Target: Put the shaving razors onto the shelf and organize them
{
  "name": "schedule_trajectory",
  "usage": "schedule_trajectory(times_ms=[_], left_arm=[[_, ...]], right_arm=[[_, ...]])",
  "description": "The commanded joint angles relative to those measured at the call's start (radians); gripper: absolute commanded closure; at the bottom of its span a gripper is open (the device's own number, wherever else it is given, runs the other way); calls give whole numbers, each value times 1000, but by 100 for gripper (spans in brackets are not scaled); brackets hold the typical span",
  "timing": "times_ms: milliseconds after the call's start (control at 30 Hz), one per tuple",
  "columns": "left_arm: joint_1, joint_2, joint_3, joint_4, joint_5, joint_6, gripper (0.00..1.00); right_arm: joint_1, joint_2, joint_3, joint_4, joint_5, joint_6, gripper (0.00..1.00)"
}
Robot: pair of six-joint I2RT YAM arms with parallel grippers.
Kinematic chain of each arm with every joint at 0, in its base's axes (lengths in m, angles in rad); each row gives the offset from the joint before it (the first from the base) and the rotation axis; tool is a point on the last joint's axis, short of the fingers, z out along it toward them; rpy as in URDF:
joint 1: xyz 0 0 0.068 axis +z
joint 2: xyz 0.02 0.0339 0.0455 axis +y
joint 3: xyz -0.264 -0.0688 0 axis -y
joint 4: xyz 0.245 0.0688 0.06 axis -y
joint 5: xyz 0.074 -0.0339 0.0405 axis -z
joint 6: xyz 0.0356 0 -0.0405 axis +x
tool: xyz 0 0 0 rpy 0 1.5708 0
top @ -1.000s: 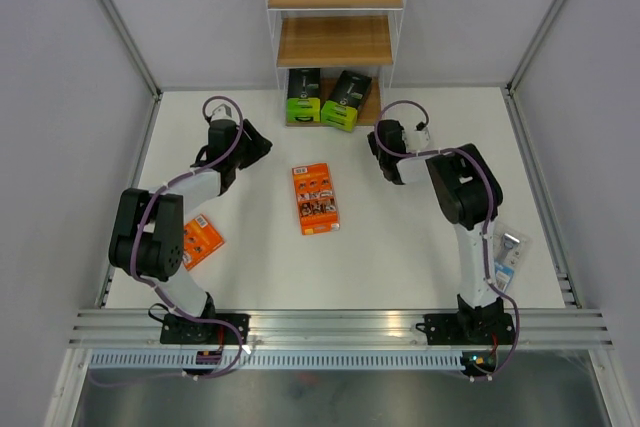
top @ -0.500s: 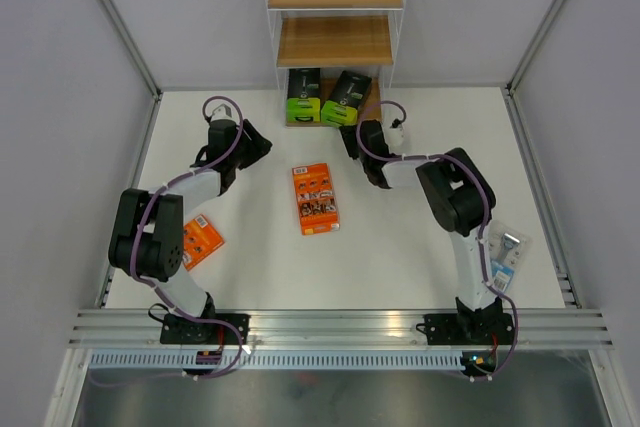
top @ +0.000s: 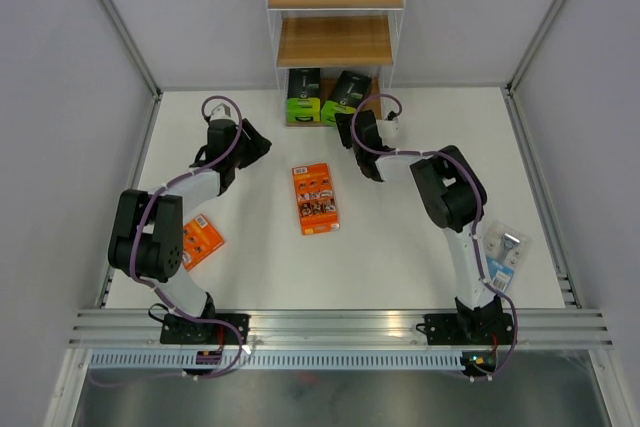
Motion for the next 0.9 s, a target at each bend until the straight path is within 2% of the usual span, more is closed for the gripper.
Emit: schedule_trajectory(times_ms=[0, 500, 700, 867], left_arm=[[8, -18, 8, 38, 5, 32, 37], [25, 5, 9, 46, 16, 29, 37], [28, 8, 5, 55, 30, 17, 37], [28, 6, 3, 55, 33, 15, 37]], right_arm=[[1, 31, 18, 13, 15, 40, 55], [-2, 83, 87, -21, 19, 28, 57], [5, 36, -25, 1, 25, 38, 55], [5, 45, -27, 7, 15, 38, 55]])
